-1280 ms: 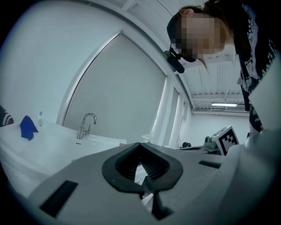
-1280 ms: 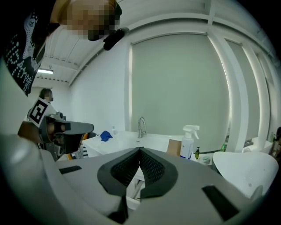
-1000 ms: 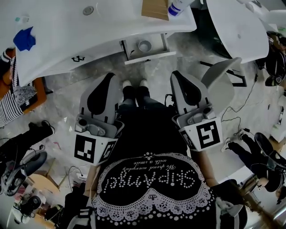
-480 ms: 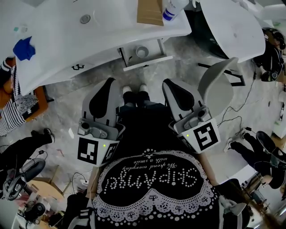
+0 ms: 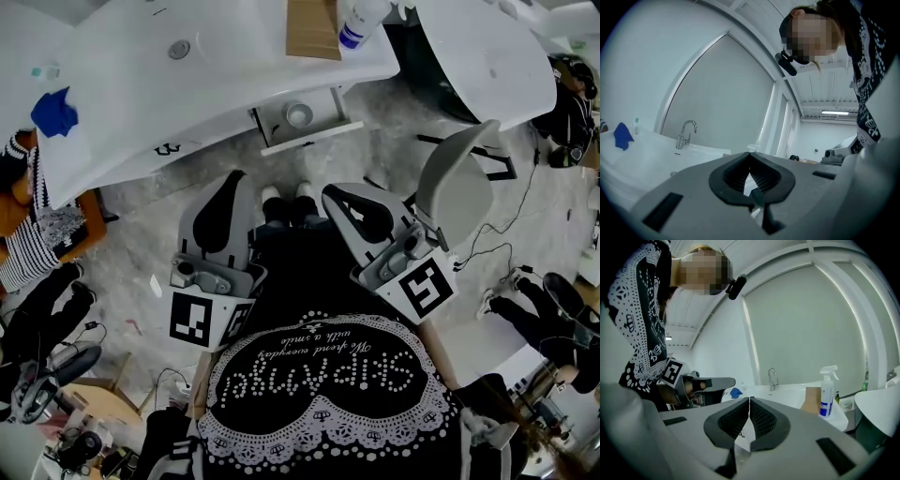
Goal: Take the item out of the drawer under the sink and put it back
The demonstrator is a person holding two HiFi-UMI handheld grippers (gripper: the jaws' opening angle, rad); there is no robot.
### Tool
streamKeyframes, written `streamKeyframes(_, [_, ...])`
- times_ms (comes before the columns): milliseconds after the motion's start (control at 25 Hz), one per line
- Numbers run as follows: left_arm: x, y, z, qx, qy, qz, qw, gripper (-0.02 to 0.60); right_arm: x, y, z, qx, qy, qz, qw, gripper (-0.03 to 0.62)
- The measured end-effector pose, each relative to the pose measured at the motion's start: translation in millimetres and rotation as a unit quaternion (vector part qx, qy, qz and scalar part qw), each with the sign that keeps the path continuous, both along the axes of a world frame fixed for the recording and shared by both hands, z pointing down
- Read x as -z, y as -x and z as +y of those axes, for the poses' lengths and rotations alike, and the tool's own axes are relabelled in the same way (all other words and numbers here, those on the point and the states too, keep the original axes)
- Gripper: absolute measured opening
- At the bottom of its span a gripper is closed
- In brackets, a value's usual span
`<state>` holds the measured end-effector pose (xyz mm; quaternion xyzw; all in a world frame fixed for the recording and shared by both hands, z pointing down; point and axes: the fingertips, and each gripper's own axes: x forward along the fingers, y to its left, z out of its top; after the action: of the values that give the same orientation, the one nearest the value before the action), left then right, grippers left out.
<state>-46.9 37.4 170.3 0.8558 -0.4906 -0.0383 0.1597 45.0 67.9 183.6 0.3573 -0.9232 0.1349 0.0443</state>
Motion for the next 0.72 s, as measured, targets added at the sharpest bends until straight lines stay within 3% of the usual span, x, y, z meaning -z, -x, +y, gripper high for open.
streamKeyframes(720, [0.3, 3.8, 7.2, 0.006, 0.000, -0.001, 1.0000, 0.005, -1.5, -5.5, 1.5, -0.023, -0.013, 0.028, 0.999, 0.018])
